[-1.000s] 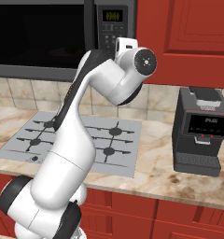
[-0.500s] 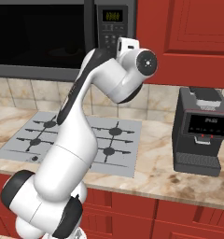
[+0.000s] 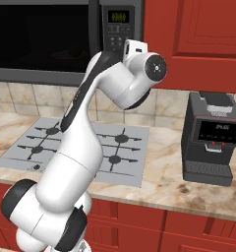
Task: Pick the potato from the counter and place it in the microwave. Then turn on the microwave.
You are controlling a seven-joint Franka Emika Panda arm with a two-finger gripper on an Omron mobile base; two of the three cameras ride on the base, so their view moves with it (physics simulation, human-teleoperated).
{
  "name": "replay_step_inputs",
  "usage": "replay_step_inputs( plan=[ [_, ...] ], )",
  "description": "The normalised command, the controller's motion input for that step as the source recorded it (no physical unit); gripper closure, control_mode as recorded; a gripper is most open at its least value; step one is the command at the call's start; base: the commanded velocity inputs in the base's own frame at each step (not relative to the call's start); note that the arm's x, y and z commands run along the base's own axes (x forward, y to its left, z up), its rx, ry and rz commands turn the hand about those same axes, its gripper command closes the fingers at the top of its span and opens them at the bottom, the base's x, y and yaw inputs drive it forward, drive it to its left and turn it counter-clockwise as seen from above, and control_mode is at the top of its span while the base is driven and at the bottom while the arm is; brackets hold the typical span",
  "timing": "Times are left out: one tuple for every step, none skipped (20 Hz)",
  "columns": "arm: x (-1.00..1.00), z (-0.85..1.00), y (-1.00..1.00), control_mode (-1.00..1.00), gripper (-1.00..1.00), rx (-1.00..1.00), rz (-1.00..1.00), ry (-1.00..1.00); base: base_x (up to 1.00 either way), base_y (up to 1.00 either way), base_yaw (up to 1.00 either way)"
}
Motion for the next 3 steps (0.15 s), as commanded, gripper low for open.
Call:
replay_step_inputs(
  plan=[
    [0.27, -0.11, 0.00, -1.00, 1.00, 0.02, 0.00, 0.00, 0.00, 0.00, 0.00],
    [0.26, -0.09, 0.00, -1.00, 1.00, 0.03, 0.00, 0.00, 0.00, 0.00, 0.00],
    [0.25, -0.09, -0.01, -1.00, 1.00, 0.03, 0.00, 0.00, 0.00, 0.00, 0.00]
  ],
)
